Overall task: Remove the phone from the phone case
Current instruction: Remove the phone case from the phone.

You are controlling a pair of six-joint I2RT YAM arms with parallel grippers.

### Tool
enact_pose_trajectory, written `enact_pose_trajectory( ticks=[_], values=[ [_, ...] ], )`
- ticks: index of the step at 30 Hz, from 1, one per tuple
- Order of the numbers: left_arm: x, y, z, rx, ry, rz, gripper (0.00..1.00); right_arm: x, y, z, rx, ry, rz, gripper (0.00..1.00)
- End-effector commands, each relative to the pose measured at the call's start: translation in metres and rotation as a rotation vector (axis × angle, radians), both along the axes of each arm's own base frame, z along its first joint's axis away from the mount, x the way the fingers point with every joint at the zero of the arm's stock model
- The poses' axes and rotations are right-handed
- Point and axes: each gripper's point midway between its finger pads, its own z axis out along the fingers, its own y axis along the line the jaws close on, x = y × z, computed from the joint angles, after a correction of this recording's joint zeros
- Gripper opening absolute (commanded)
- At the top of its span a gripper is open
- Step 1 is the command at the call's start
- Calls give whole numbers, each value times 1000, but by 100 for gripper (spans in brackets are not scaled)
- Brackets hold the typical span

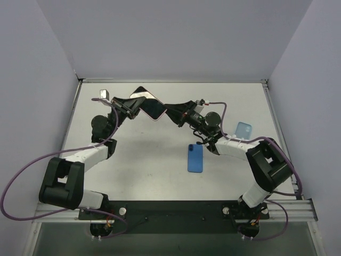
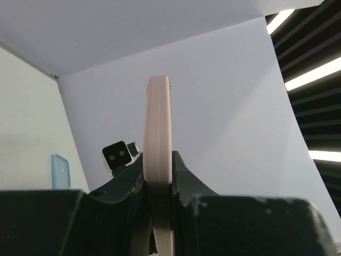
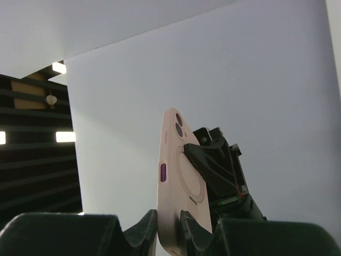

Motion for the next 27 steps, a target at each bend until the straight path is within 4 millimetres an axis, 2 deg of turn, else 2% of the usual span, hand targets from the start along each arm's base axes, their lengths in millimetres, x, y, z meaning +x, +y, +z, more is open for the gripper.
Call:
enact_pose_trajectory(
  ticks=[1, 12, 15, 17, 22, 27],
  values=[
    [-65, -31, 91, -62, -387, -180, 0, 0, -24, 104, 416, -78, -3, 0],
    [-72, -32, 138, -178, -523, -192, 0, 24, -27, 156, 591, -73, -1, 0],
    [-76, -33, 151, -191, -565, -204, 0, 29, -21, 170, 645, -71, 22, 0],
    [-83, -31, 167, -219, -620, -218, 0, 35, -17, 175, 677, -62, 19, 0],
    [-94, -26, 191, -251, -697, -225, 0, 47, -15, 182, 737, -39, 14, 0],
    [-111, -19, 223, -331, -779, -249, 0, 49, -17, 194, 773, -53, 21, 0]
  ],
)
